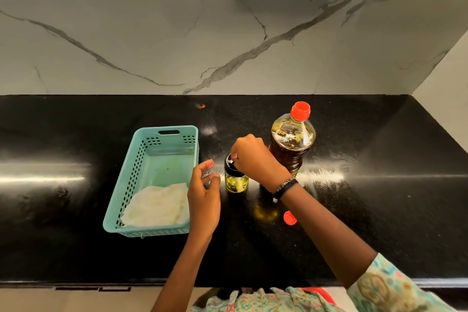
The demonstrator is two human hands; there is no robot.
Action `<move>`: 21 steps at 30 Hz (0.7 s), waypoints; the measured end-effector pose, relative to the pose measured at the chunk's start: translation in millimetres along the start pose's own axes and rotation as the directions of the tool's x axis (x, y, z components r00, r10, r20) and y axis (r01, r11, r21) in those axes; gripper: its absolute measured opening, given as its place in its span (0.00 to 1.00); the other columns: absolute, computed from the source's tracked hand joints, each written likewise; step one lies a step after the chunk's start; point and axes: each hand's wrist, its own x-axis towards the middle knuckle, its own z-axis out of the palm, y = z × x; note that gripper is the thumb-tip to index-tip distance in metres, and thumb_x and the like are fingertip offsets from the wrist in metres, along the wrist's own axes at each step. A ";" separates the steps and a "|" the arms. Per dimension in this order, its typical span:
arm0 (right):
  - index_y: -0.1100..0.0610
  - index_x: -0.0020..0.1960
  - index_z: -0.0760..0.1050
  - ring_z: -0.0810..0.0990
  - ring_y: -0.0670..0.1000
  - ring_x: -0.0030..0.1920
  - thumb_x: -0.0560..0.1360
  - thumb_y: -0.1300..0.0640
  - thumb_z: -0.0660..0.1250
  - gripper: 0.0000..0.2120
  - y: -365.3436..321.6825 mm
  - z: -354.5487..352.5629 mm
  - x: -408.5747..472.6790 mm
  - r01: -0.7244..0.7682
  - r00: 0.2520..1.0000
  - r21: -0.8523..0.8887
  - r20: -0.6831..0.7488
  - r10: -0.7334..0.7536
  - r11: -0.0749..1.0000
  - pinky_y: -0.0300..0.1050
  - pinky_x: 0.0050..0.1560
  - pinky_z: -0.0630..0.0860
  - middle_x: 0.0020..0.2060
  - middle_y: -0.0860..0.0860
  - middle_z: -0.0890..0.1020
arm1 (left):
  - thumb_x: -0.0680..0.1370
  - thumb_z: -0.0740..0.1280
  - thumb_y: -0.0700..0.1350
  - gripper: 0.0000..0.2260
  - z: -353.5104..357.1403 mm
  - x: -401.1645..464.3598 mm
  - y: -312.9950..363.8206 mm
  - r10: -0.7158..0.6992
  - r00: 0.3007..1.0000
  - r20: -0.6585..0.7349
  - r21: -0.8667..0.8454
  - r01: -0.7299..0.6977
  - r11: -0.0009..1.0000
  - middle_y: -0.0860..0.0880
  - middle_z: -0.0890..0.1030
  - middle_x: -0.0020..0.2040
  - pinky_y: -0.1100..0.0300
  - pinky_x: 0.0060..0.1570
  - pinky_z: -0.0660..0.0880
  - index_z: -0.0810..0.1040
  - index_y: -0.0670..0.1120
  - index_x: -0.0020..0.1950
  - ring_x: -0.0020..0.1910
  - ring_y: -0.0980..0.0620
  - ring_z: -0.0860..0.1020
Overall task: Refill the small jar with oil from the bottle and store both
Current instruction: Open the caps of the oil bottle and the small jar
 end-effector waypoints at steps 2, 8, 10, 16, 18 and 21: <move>0.61 0.52 0.80 0.79 0.61 0.52 0.74 0.64 0.64 0.09 -3.9 -4.4 1.5 -0.022 1.000 0.001 0.004 0.022 1.000 0.49 0.47 0.76 0.50 0.59 0.81 | 0.79 0.62 0.40 0.12 -1.5 -0.3 -0.1 -0.004 1.000 -0.001 0.002 0.004 1.000 0.55 0.77 0.59 0.46 0.59 0.74 0.74 0.52 0.59 0.57 0.55 0.76; 0.62 0.48 0.81 0.79 0.61 0.48 0.74 0.63 0.64 0.08 -9.3 -13.8 3.7 -0.025 1.000 -0.005 -0.001 0.025 1.000 0.49 0.44 0.76 0.46 0.59 0.80 | 0.79 0.62 0.40 0.12 -9.4 -3.0 2.8 -0.020 1.000 0.001 0.000 0.020 1.000 0.57 0.76 0.58 0.47 0.60 0.74 0.74 0.51 0.60 0.56 0.58 0.75; 0.61 0.47 0.81 0.79 0.59 0.47 0.74 0.61 0.64 0.08 -11.3 -20.7 2.6 -0.007 0.999 0.006 -0.044 0.008 1.000 0.49 0.47 0.78 0.46 0.58 0.81 | 0.79 0.62 0.40 0.12 -11.6 -4.2 3.7 -0.025 1.000 0.005 -0.002 0.025 1.000 0.57 0.76 0.58 0.47 0.60 0.74 0.74 0.51 0.60 0.56 0.59 0.75; 0.59 0.45 0.83 0.80 0.56 0.41 0.71 0.62 0.67 0.07 -8.7 -13.9 -29.1 0.083 0.946 0.140 -0.323 -0.034 0.987 0.51 0.41 0.78 0.40 0.56 0.83 | 0.79 0.62 0.40 0.10 -13.1 -11.3 2.0 -0.062 0.997 0.044 -0.027 0.063 0.998 0.58 0.78 0.54 0.52 0.55 0.77 0.75 0.51 0.58 0.49 0.62 0.77; 0.59 0.45 0.84 0.82 0.52 0.40 0.70 0.63 0.69 0.06 -6.4 -5.3 -53.3 0.144 0.864 0.285 -0.503 0.021 0.948 0.47 0.40 0.79 0.40 0.53 0.83 | 0.79 0.62 0.40 0.08 -14.4 -16.3 2.4 -0.115 0.990 0.081 -0.081 0.121 0.989 0.54 0.79 0.54 0.58 0.51 0.78 0.76 0.50 0.55 0.49 0.60 0.78; 0.58 0.48 0.83 0.83 0.42 0.43 0.71 0.64 0.71 0.07 -4.1 10.3 -93.3 0.141 0.836 0.710 -0.459 0.302 0.690 0.32 0.44 0.77 0.42 0.48 0.84 | 0.81 0.59 0.39 0.09 -16.5 -28.1 0.2 -0.198 0.963 0.181 -0.134 0.223 0.966 0.48 0.81 0.53 0.61 0.48 0.78 0.78 0.47 0.53 0.51 0.54 0.80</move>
